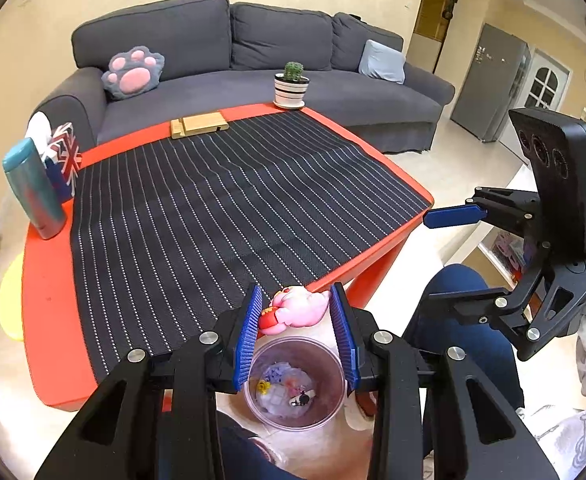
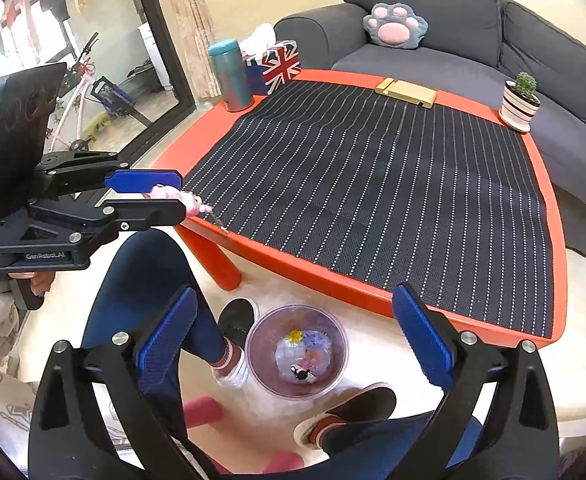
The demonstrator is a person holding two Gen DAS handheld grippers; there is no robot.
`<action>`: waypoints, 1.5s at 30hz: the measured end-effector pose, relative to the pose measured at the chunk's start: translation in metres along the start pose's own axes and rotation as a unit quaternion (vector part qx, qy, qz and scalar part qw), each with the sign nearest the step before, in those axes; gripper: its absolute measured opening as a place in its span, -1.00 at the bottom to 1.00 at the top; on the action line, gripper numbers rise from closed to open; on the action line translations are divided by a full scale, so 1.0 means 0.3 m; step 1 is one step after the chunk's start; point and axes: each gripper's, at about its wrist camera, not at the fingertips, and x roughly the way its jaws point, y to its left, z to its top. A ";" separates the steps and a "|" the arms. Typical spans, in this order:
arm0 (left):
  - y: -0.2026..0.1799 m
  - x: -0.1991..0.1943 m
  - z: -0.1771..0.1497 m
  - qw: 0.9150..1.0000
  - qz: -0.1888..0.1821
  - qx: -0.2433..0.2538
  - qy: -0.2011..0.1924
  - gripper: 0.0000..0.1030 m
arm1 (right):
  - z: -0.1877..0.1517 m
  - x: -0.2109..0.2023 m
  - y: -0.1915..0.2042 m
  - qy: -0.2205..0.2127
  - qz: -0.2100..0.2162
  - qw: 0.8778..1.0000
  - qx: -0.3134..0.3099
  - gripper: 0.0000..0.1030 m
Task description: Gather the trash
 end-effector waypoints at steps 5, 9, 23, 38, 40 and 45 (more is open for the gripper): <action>-0.011 0.002 0.004 1.000 -0.005 0.004 0.003 -0.33 | -0.010 -0.009 -0.008 -0.002 -0.003 1.000 0.003 0.88; -0.024 0.007 0.005 1.000 -0.010 0.009 0.005 -0.33 | -0.009 -0.026 -0.018 -0.008 -0.012 1.000 0.006 0.88; -0.057 0.037 0.010 0.999 -0.027 0.020 0.016 0.19 | -0.014 -0.065 -0.058 -0.023 -0.023 0.999 0.017 0.88; -0.031 0.036 0.005 1.000 -0.006 -0.001 0.011 0.85 | -0.015 -0.055 -0.062 -0.019 -0.022 0.999 0.021 0.88; -0.030 0.035 0.003 1.000 -0.003 -0.002 0.011 0.85 | -0.012 -0.054 -0.064 -0.019 -0.022 0.999 0.021 0.88; -0.022 0.032 0.006 1.000 0.004 -0.005 0.010 0.85 | -0.007 -0.060 -0.065 -0.024 -0.021 0.999 0.021 0.88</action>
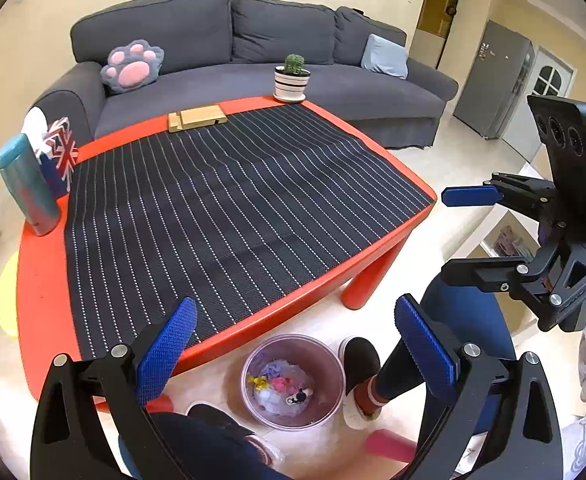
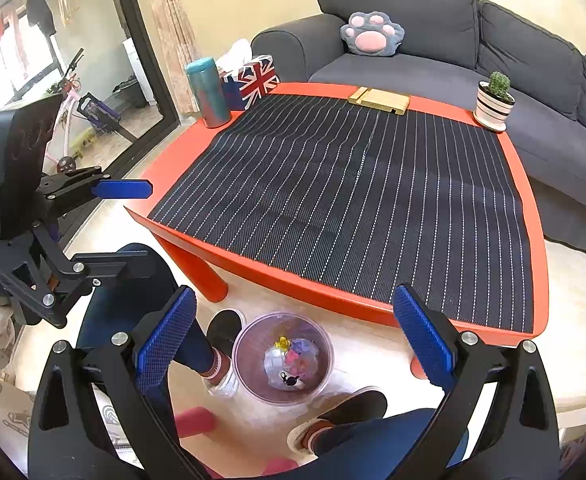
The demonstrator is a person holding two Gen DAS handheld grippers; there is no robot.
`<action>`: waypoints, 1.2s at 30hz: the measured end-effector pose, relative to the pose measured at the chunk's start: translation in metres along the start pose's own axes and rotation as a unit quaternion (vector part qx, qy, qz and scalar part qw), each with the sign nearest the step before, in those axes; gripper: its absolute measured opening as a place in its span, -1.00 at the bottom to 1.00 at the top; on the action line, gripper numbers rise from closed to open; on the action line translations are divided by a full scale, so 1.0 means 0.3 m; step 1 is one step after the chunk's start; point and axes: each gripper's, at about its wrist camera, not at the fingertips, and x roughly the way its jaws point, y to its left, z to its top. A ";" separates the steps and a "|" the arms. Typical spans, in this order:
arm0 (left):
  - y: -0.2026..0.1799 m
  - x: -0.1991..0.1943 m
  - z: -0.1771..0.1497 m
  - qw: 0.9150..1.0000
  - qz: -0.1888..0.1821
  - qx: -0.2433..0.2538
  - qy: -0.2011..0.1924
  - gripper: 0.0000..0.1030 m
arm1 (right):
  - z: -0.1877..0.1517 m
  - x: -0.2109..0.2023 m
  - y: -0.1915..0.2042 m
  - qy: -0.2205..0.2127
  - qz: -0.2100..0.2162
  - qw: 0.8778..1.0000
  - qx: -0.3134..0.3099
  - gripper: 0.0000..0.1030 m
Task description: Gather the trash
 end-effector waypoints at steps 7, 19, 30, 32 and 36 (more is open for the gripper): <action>0.025 -0.007 0.035 1.000 0.008 -0.001 -0.015 0.85 | 0.052 -0.012 -0.008 -0.020 -0.003 1.000 -0.001 0.88; 0.088 -0.004 0.141 0.999 0.029 -0.009 -0.041 0.85 | 0.174 0.001 -0.039 -0.048 -0.005 0.999 0.000 0.88; 0.158 0.036 0.209 0.997 0.050 -0.036 -0.040 0.88 | 0.253 0.024 -0.074 -0.060 -0.002 0.998 0.004 0.88; 0.173 0.039 0.217 0.997 0.044 -0.048 -0.042 0.88 | 0.259 0.024 -0.075 -0.061 -0.001 0.998 0.003 0.88; 0.178 0.044 0.226 0.996 0.051 -0.052 -0.047 0.88 | 0.271 0.031 -0.075 -0.061 0.000 0.998 0.000 0.88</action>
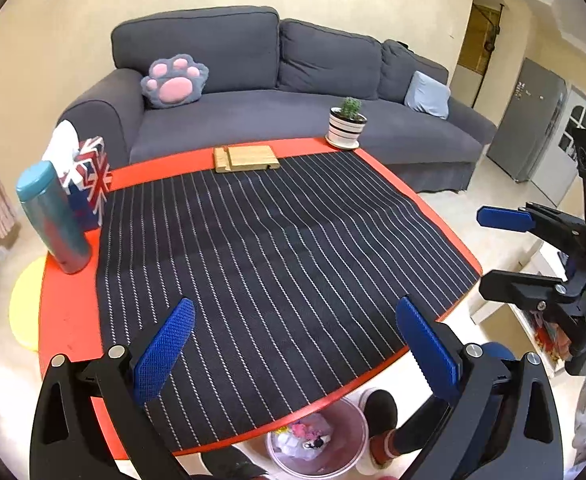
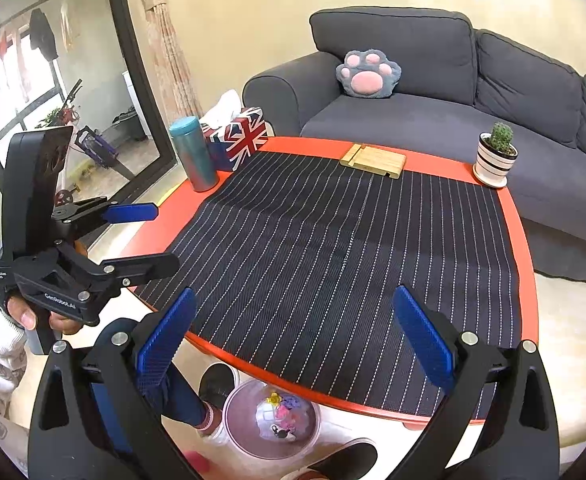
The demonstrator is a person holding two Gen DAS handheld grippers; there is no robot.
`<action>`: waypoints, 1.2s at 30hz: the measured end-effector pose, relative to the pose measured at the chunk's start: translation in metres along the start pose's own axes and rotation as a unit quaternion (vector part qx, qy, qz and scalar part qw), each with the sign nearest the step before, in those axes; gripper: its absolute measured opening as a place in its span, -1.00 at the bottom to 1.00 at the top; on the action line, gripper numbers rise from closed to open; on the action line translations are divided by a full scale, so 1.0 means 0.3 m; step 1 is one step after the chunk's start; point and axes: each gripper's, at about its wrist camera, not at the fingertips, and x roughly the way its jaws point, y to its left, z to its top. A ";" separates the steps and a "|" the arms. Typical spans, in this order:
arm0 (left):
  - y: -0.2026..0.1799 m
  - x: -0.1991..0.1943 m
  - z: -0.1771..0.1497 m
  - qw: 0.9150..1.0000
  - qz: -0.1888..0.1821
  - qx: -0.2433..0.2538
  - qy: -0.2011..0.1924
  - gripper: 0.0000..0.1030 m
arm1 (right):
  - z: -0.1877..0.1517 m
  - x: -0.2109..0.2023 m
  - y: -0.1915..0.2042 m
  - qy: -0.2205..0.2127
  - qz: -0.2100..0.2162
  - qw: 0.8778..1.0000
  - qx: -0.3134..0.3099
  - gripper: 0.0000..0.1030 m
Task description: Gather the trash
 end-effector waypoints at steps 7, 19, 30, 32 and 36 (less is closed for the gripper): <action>0.000 0.009 0.013 1.000 0.003 0.005 -0.004 0.88 | 0.005 0.006 0.000 0.000 0.002 1.000 -0.001 0.88; 0.003 0.013 0.013 1.000 0.007 0.006 0.000 0.88 | 0.012 0.010 0.003 0.000 0.003 1.000 -0.001 0.88; 0.010 0.012 0.013 1.000 0.003 0.004 0.000 0.88 | 0.013 0.009 0.002 0.001 0.003 1.000 -0.001 0.88; 0.009 0.012 0.012 1.000 0.003 0.005 -0.001 0.88 | 0.014 0.009 0.002 0.001 0.003 1.000 -0.001 0.88; 0.009 0.012 0.011 1.000 0.003 0.005 -0.001 0.88 | 0.012 0.009 0.002 0.001 0.003 1.000 -0.001 0.88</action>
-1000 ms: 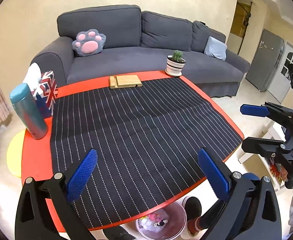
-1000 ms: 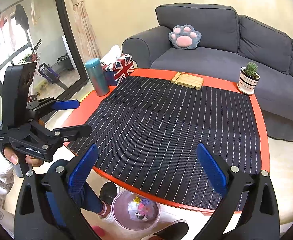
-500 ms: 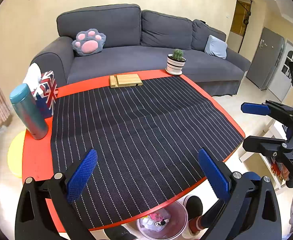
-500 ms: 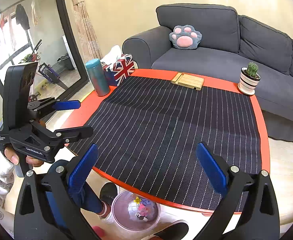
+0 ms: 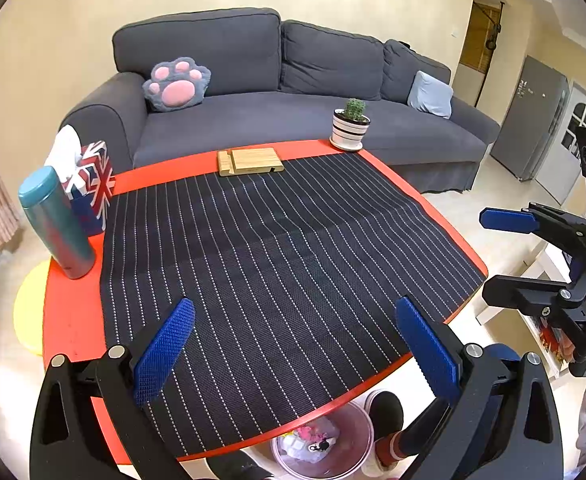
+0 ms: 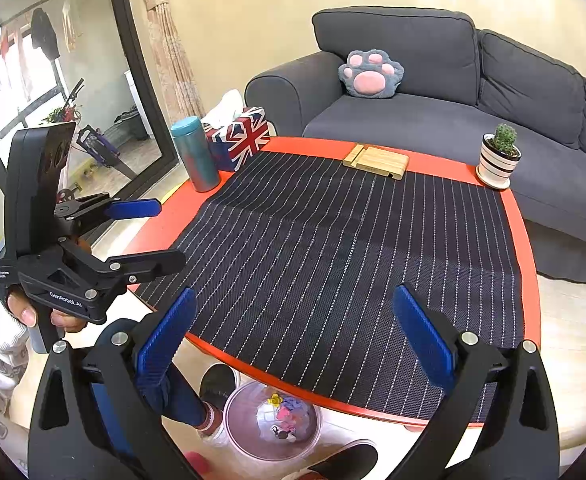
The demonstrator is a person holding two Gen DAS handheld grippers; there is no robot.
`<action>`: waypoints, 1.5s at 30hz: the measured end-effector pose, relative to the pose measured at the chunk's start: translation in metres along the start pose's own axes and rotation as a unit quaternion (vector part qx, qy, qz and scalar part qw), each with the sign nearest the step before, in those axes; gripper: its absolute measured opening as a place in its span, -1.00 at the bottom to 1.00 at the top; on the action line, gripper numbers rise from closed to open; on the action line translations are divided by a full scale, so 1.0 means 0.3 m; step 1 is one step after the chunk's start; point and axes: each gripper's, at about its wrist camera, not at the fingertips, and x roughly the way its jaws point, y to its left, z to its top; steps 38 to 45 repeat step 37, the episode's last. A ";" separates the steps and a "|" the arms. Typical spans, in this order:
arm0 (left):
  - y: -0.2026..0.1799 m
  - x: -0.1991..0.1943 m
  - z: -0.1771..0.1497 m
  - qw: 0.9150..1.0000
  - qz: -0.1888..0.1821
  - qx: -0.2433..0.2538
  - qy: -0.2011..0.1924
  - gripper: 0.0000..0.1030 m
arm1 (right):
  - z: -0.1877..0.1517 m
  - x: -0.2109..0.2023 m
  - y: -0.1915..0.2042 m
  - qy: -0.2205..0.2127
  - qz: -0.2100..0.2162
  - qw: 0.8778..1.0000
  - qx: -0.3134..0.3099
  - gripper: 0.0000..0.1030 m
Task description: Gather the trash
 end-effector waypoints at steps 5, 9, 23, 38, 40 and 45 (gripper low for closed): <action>-0.003 -0.001 0.001 1.000 -0.002 0.001 0.000 0.88 | 0.000 0.000 0.000 0.000 0.000 1.000 0.000 0.88; -0.006 -0.001 0.004 1.000 -0.004 0.002 0.000 0.88 | -0.001 0.002 0.001 0.000 0.000 1.000 0.000 0.88; -0.010 0.000 0.006 1.000 -0.007 0.001 0.002 0.88 | -0.005 0.005 0.002 0.001 0.001 1.000 0.000 0.88; -0.016 0.005 0.009 1.000 0.012 0.008 -0.003 0.88 | -0.011 0.009 0.003 0.003 0.001 1.000 0.002 0.88; -0.016 0.005 0.009 1.000 0.012 0.008 -0.003 0.88 | -0.011 0.009 0.003 0.003 0.001 1.000 0.002 0.88; -0.016 0.005 0.009 1.000 0.012 0.008 -0.003 0.88 | -0.011 0.009 0.003 0.003 0.001 1.000 0.002 0.88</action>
